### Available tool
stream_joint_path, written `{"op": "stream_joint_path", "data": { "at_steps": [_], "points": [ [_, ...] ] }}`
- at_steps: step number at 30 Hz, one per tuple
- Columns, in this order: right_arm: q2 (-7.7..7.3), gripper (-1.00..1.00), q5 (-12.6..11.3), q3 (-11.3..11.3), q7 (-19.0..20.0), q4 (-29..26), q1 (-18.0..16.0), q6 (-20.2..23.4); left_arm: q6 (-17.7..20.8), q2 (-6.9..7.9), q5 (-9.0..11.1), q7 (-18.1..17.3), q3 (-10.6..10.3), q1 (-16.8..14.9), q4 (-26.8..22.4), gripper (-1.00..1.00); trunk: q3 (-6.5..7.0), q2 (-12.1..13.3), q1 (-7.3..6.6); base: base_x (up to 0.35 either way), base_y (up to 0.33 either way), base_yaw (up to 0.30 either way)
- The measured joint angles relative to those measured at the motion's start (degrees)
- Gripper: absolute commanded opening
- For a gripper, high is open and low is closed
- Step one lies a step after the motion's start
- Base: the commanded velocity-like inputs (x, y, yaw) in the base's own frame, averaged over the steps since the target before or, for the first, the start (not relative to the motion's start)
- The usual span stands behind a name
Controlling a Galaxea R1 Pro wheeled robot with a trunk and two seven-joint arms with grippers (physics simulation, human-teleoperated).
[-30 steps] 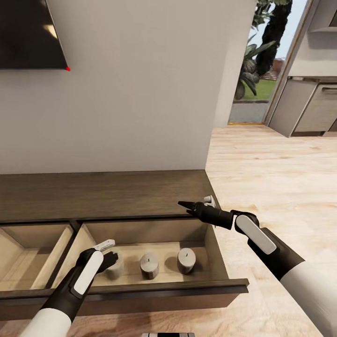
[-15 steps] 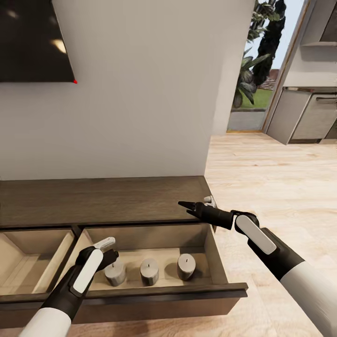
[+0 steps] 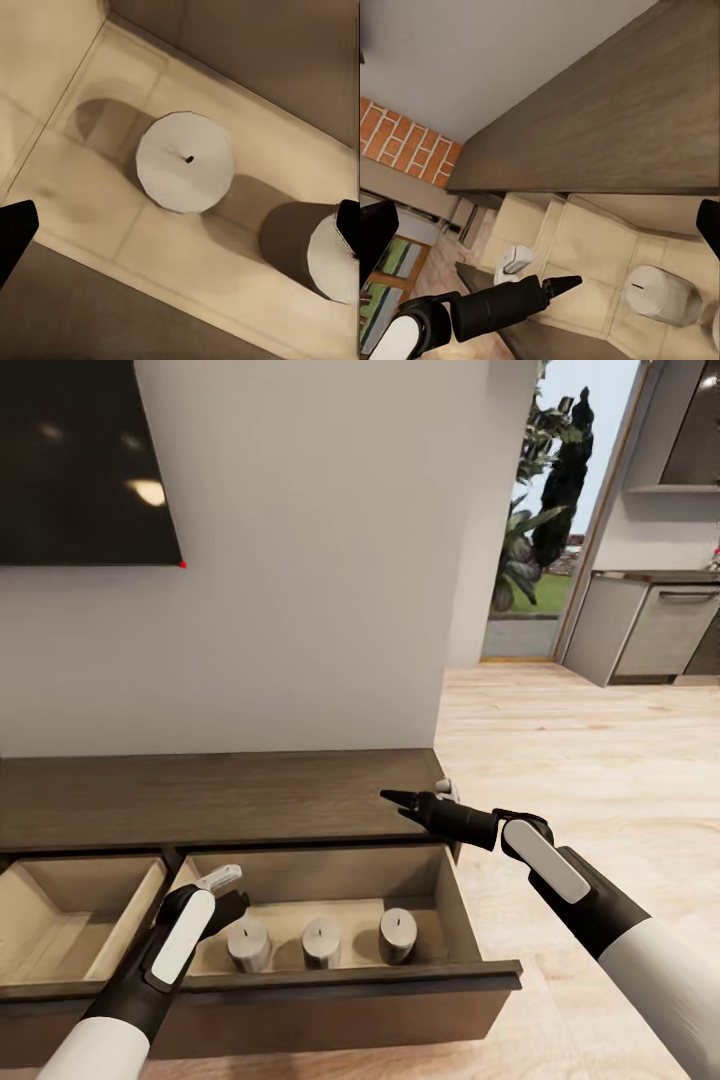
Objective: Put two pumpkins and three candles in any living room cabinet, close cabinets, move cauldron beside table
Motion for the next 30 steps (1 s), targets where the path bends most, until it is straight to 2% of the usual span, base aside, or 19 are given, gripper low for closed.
{"op": "stream_joint_path", "data": {
  "at_steps": [13,30],
  "points": [
    [0.01,1.0,0.0,0.0,0.0,-0.1,0.0,0.0,0.0,-0.08,0.1,0.0,0.0,0.1,-1.2,1.0,2.88,0.2,-0.32,-0.158,0.0,0.0],
    [0.01,1.0,0.0,0.0,0.0,0.0,0.0,0.0,0.0,-0.08,0.1,0.0,0.0,0.1,-2.1,1.0,6.65,0.4,-0.77,-0.05,0.0,0.0]
  ]
}}
